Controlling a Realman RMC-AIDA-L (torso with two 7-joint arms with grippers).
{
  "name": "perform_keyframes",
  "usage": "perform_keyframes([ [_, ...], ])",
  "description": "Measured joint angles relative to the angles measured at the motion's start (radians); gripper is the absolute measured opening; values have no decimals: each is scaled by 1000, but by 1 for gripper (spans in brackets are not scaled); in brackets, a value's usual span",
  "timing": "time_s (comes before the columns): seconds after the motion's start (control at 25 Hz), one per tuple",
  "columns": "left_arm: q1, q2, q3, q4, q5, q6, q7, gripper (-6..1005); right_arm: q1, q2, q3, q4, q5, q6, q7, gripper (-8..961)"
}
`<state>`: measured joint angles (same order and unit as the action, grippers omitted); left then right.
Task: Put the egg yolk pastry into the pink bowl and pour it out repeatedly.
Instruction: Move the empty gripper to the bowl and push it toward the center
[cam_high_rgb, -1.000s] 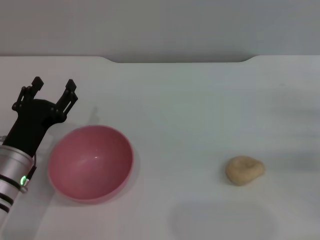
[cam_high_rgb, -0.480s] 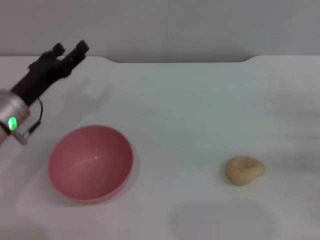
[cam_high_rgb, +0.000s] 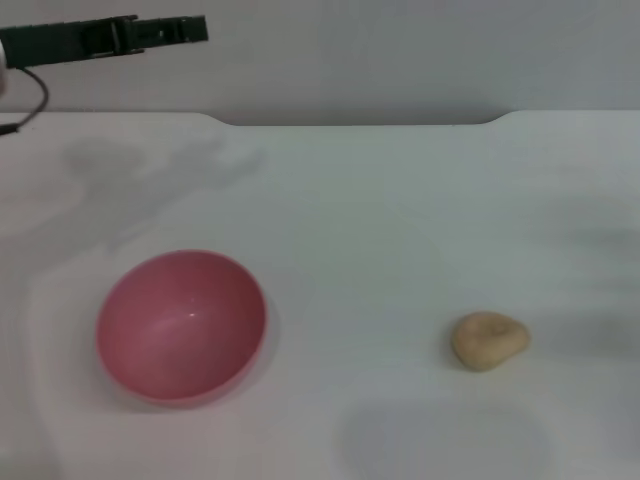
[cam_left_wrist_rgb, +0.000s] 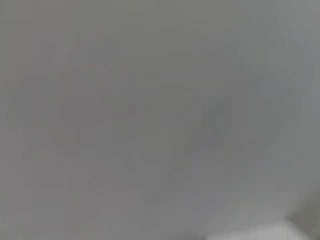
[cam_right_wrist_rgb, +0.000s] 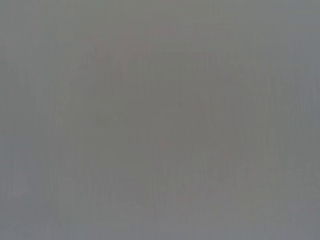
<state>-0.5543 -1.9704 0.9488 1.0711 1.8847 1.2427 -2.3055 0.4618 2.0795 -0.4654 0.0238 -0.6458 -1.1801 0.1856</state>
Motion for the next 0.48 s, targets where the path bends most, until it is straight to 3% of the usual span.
perform_keyframes([
  [0.2,-3,3,10,326,306,235,-273,812,-1,0,-1,1,-1,4,-4,465],
  [0.32,-11,-12,14,458,398,396,-338,812,2,-1,0,-1,-1,6,-4,465],
  [0.48,-38,-48,21,527,513,575,-405,812,10,-2,0,-5,-2,7,-5,465],
])
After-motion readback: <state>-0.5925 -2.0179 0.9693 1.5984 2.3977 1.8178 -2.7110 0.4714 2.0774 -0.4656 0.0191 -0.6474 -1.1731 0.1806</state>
